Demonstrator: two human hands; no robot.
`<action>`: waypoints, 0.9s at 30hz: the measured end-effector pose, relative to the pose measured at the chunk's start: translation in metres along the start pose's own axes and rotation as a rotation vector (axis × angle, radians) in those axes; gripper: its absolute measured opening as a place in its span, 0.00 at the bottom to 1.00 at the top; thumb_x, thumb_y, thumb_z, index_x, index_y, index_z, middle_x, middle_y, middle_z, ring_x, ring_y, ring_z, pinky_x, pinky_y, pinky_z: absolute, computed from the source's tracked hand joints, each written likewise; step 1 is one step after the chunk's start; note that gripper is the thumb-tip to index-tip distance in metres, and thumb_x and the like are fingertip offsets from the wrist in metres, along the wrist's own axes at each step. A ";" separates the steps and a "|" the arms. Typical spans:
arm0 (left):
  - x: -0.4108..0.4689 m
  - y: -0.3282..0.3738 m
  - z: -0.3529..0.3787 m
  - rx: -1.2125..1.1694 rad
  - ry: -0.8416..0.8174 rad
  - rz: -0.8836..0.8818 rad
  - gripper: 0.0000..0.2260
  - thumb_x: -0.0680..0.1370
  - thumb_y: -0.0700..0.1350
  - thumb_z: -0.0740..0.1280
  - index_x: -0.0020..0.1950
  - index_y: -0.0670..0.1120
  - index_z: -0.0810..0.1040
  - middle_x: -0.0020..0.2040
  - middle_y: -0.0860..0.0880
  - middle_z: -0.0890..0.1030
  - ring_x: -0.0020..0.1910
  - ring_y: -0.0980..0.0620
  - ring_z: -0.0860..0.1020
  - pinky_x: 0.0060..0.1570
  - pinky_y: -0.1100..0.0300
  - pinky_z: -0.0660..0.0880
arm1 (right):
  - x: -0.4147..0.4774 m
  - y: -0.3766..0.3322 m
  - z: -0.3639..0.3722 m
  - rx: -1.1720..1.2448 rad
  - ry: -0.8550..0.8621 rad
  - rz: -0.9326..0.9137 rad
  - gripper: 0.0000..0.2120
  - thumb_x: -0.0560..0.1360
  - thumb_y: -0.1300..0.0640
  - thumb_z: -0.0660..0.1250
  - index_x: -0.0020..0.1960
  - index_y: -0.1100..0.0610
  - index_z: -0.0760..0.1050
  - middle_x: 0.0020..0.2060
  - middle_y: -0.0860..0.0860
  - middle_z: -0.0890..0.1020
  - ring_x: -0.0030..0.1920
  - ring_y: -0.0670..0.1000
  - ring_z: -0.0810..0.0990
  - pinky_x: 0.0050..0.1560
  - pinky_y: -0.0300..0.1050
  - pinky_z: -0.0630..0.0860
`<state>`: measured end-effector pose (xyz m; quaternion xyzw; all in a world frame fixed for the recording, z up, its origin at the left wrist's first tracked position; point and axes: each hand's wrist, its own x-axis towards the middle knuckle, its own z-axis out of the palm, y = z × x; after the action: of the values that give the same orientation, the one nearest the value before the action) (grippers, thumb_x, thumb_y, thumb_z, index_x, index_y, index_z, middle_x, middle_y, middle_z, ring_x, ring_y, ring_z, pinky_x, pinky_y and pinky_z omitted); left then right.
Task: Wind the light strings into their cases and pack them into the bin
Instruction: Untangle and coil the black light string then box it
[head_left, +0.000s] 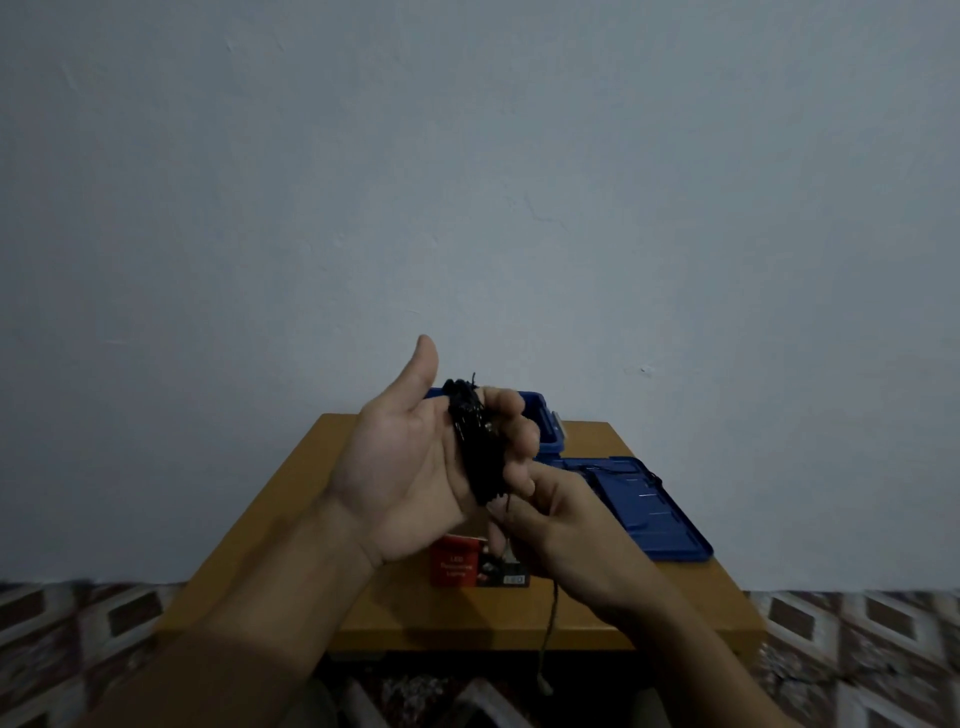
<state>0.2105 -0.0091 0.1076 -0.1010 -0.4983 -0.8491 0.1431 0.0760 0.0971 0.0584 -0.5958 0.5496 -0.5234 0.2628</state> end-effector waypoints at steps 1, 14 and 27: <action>0.000 -0.001 0.001 -0.009 0.034 0.019 0.36 0.79 0.70 0.49 0.49 0.40 0.81 0.43 0.40 0.82 0.38 0.44 0.79 0.43 0.50 0.74 | 0.000 -0.001 0.000 0.001 -0.008 0.009 0.12 0.84 0.57 0.60 0.43 0.54 0.74 0.28 0.47 0.77 0.26 0.47 0.64 0.28 0.41 0.61; 0.003 0.004 0.009 0.064 0.316 0.202 0.36 0.81 0.67 0.46 0.73 0.39 0.66 0.64 0.40 0.81 0.62 0.42 0.80 0.64 0.48 0.72 | -0.003 -0.005 0.001 0.038 -0.036 0.075 0.07 0.82 0.56 0.65 0.46 0.57 0.77 0.34 0.55 0.81 0.25 0.45 0.69 0.26 0.35 0.65; 0.005 0.004 0.007 0.104 0.414 0.242 0.36 0.81 0.65 0.45 0.81 0.41 0.52 0.66 0.46 0.80 0.72 0.48 0.71 0.78 0.47 0.55 | -0.004 -0.008 -0.004 -0.046 -0.006 0.107 0.07 0.81 0.54 0.65 0.49 0.57 0.76 0.30 0.50 0.79 0.25 0.42 0.72 0.27 0.32 0.68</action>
<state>0.2074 -0.0053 0.1154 0.0236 -0.4857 -0.8016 0.3478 0.0762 0.1038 0.0659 -0.5729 0.5919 -0.4939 0.2784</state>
